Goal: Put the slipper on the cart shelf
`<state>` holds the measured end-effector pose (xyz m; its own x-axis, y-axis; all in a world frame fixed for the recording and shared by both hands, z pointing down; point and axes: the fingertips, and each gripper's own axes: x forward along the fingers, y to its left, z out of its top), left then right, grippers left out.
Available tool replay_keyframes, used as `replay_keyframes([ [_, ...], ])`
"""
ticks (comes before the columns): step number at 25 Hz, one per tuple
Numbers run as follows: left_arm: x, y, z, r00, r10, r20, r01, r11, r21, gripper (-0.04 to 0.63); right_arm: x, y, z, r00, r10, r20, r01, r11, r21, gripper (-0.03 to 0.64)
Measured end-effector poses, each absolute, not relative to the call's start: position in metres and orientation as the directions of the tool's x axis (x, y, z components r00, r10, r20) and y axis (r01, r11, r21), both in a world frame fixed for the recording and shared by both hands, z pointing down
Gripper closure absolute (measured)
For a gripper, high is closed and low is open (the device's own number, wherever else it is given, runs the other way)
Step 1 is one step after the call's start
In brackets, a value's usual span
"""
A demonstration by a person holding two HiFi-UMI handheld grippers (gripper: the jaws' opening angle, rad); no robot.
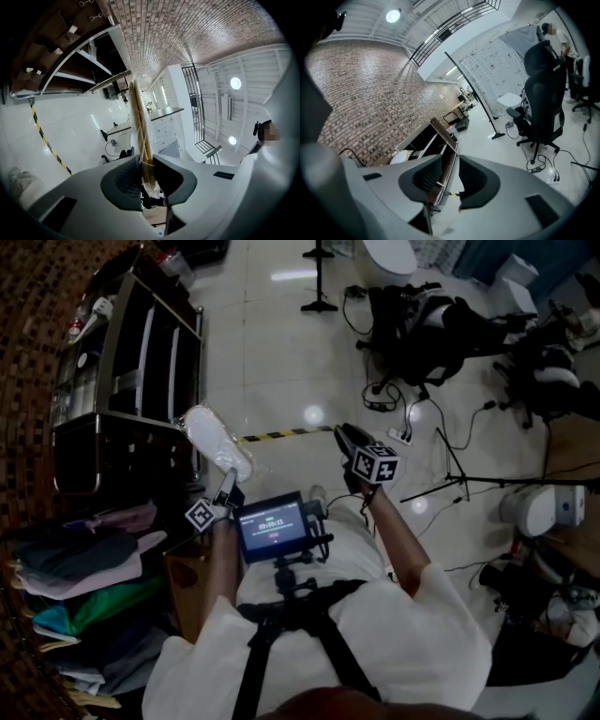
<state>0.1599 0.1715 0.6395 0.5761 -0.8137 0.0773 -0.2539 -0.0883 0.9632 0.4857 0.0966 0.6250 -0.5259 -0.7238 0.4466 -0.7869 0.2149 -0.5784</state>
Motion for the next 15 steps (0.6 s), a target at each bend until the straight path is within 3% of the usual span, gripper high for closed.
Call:
replay_keyframes([
  [6,0.180,0.165,0.647,0.571,-0.817,0.086,-0.239,-0.065,0.969,0.546,0.493,0.089,0.655,-0.527,-0.687,0.500,-0.796,0.192,-0.574,0.495],
  [15,0.168,0.093,0.673,0.614,-0.780,0.118,-0.237,-0.040,0.971,0.545,0.446,0.014,0.663,-0.544,-0.676,0.497,-0.788,0.209,-0.578,0.495],
])
